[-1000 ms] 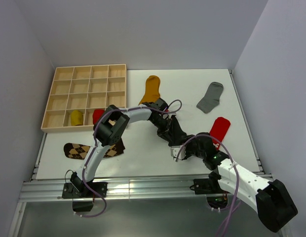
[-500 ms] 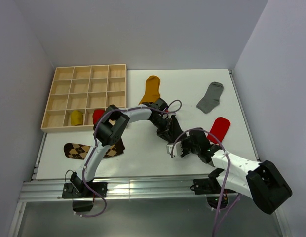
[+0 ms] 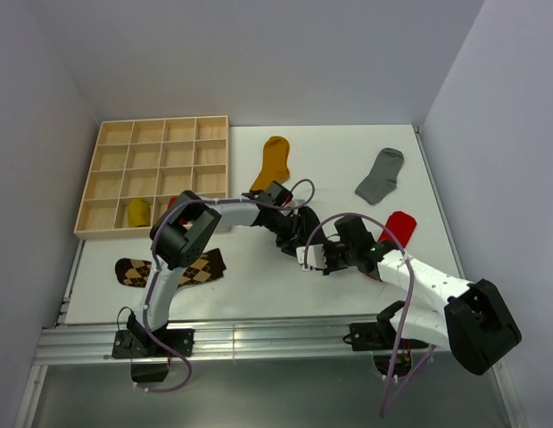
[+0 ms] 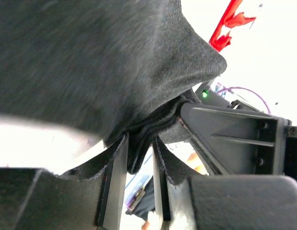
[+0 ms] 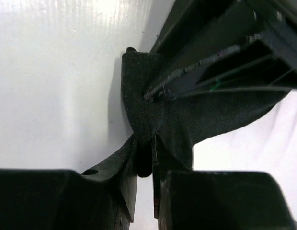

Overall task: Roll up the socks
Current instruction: Roll the sock at the center of the board.

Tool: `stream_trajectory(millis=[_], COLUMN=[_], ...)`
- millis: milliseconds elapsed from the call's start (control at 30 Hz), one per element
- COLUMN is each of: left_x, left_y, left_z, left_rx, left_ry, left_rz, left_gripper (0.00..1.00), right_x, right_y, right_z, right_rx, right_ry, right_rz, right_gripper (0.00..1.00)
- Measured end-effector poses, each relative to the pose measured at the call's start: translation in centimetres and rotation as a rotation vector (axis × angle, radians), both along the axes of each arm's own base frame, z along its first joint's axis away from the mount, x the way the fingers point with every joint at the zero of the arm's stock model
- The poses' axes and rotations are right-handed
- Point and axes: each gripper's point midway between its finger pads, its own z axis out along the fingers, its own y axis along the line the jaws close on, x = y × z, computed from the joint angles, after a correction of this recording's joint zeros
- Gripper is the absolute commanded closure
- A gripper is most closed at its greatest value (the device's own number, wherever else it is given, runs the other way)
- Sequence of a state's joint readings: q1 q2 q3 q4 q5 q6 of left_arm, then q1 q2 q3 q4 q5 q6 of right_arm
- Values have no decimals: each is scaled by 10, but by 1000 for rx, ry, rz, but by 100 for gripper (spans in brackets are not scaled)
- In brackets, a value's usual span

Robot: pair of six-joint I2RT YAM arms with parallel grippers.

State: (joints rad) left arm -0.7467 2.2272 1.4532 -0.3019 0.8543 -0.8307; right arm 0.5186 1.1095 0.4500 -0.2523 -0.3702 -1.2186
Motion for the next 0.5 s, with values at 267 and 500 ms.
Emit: stream_trajectory(millis=[267, 500], left_x=[8, 24], left_y=[13, 39], left_z=[15, 36], left_rx=[-3, 23], left_ry=[-108, -300], left_rz=[180, 356], left_gripper=[71, 76], right_x=[-14, -16], right_y=[-4, -19], right_z=[0, -9], right_rx=[-25, -79], right_ry=[279, 613], right_rz=[-16, -86], right_gripper=[100, 99])
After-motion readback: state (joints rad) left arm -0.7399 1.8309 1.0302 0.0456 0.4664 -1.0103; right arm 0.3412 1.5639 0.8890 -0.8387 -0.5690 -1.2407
